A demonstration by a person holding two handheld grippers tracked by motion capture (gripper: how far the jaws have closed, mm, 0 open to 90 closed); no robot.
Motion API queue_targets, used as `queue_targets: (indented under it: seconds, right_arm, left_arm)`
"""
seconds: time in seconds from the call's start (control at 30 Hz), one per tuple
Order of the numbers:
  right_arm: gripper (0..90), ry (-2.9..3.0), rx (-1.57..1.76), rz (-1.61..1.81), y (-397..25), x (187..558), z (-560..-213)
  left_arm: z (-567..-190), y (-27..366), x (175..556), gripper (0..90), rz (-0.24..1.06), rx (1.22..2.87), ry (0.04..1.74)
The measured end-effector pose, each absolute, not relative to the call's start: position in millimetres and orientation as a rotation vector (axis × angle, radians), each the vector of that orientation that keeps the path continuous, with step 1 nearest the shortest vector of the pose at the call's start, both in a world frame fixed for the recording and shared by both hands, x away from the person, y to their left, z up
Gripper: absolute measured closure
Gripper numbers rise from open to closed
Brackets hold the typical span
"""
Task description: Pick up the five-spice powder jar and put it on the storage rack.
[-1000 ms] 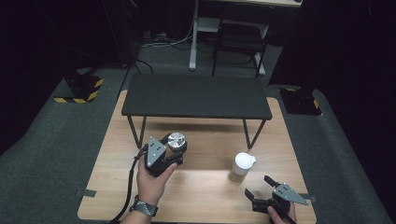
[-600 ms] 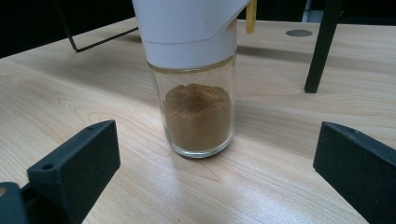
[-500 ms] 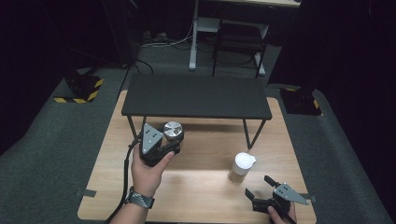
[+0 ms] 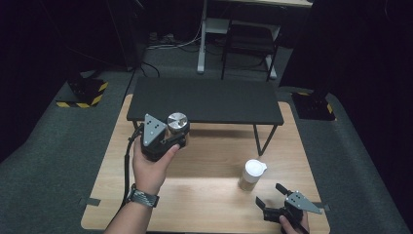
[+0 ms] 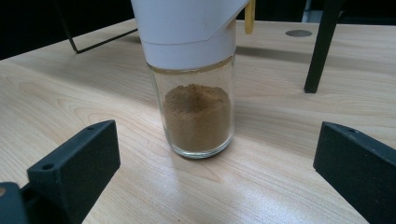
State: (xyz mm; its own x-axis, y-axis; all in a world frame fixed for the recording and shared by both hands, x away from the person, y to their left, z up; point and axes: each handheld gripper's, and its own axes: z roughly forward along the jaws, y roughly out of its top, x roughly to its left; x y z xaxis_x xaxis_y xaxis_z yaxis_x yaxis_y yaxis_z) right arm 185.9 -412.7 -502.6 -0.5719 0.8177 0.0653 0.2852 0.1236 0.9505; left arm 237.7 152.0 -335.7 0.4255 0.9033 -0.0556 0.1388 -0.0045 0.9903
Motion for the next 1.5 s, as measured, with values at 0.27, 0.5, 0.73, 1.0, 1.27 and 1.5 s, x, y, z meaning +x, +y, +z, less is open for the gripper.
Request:
queue_targets:
  seconds: [0.27,0.5,0.73,1.0,1.27,1.5]
  right_arm:
    - [0.4,1.927,1.061,1.459,-413.0,186.1,-502.7]
    - [0.4,1.926,1.058,1.461,-413.4,185.7,-503.0]
    - [0.4,1.925,1.06,1.465,-414.0,185.9,-503.2]
    - [0.4,1.928,1.058,1.466,-414.2,186.3,-503.1]
    - [0.4,1.924,1.06,1.476,-415.8,186.4,-504.1]
    - [0.4,1.921,1.056,1.476,-415.5,185.7,-504.5]
  left_arm:
    - [-320.0,152.6,244.1,35.1,0.813,1.453,0.995]
    - [-312.5,152.1,253.4,35.0,0.823,1.433,1.006]
    - [-306.1,150.3,267.3,35.1,0.852,1.432,1.013]
    - [-305.1,146.3,284.1,35.1,0.865,1.421,1.029]
    - [-304.6,140.1,298.6,35.1,0.888,1.406,1.042]
    - [-302.9,133.8,308.7,35.0,0.903,1.406,1.044]
